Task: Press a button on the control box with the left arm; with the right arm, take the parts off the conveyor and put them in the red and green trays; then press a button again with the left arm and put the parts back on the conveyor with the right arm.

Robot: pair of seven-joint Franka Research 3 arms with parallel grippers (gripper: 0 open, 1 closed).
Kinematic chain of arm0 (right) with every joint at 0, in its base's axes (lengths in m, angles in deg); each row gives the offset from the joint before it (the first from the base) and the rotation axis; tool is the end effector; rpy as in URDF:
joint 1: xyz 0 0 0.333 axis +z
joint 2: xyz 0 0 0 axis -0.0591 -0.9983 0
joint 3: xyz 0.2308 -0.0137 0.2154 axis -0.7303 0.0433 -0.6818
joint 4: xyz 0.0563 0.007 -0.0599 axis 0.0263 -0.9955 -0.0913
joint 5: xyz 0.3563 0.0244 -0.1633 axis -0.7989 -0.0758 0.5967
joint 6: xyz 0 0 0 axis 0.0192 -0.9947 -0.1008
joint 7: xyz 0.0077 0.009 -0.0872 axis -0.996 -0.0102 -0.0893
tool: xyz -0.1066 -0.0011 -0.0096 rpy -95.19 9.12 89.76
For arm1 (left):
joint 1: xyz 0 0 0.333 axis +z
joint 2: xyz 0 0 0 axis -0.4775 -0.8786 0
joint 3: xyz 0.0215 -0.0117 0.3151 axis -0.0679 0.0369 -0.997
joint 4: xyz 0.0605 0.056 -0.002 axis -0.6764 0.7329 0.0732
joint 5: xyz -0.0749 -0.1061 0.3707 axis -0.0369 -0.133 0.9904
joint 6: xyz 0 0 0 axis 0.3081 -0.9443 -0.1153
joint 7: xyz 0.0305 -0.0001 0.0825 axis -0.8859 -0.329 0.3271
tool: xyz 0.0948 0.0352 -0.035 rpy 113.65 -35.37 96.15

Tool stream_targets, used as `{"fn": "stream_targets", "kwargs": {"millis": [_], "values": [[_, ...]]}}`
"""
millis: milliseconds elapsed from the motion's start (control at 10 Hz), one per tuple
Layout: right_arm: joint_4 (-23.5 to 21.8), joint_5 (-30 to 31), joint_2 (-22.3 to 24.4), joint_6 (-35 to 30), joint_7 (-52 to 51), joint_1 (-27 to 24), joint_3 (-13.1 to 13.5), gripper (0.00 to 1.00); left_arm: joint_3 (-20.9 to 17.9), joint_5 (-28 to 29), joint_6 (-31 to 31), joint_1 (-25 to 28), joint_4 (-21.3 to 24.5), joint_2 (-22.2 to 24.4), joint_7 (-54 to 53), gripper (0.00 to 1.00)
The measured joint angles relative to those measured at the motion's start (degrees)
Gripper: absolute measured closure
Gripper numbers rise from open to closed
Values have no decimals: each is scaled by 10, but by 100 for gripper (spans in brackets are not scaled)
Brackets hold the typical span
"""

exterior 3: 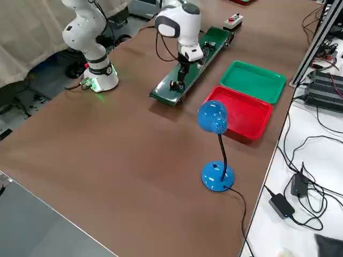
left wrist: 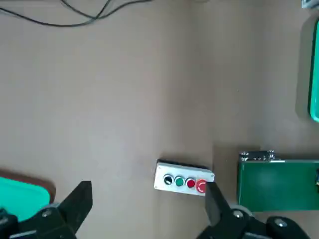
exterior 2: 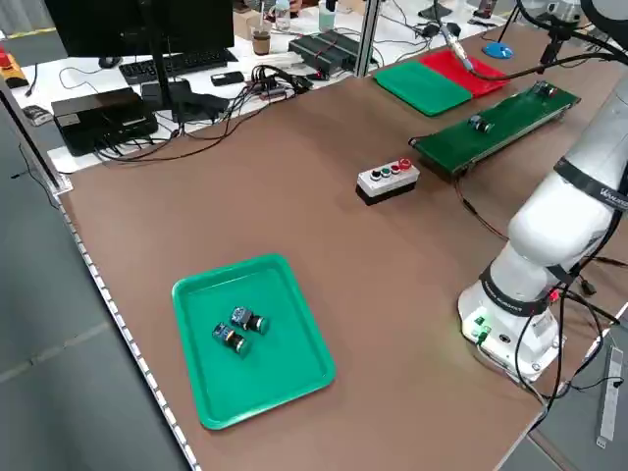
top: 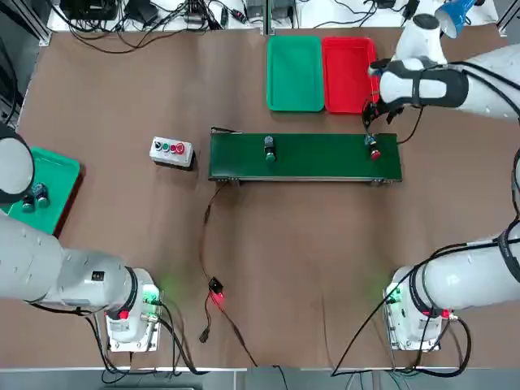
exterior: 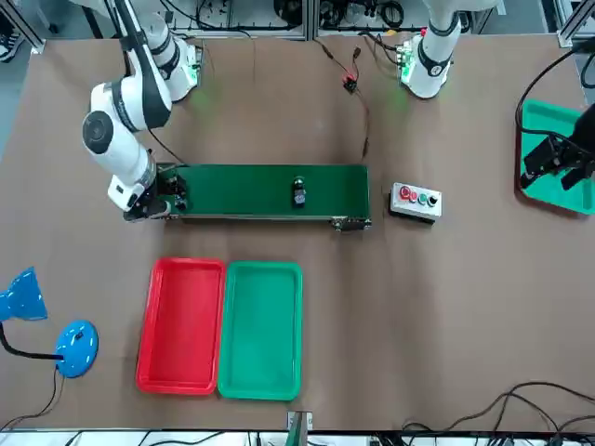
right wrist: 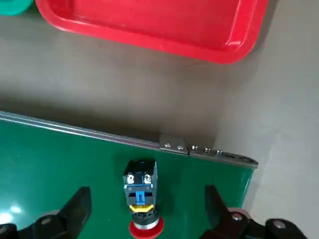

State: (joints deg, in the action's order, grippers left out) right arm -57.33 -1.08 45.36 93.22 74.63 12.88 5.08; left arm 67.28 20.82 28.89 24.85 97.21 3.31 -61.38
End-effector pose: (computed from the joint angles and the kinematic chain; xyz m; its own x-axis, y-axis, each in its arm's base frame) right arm 0.4765 0.0981 0.2982 0.9803 0.1859 -0.0661 0.1849 -0.9825 -0.0217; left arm 0.5701 -0.0037 0.6303 0.9955 -0.0257 0.0914 -0.0314 -0.9976 0.0618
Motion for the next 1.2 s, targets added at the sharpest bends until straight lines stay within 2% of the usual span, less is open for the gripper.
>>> {"fn": "stream_targets", "kwargs": {"millis": [300, 600, 900, 1200], "values": [[-11, 0, -4, 14, -1, 0, 0, 0, 2, 6, -19, -2, -2, -4, -4, 0], [-46, 0, -24, 87, -2, 10, -1, 0, 2, 7, -21, -2, -3, -4, -4, 0], [-55, 0, -40, 116, -2, 11, -1, 3, 2, 7, -23, -2, -3, -4, -4, 0], [-59, 0, -40, 122, -2, 11, -1, 18, 3, 7, -24, -2, -4, -4, -4, 0]]}}
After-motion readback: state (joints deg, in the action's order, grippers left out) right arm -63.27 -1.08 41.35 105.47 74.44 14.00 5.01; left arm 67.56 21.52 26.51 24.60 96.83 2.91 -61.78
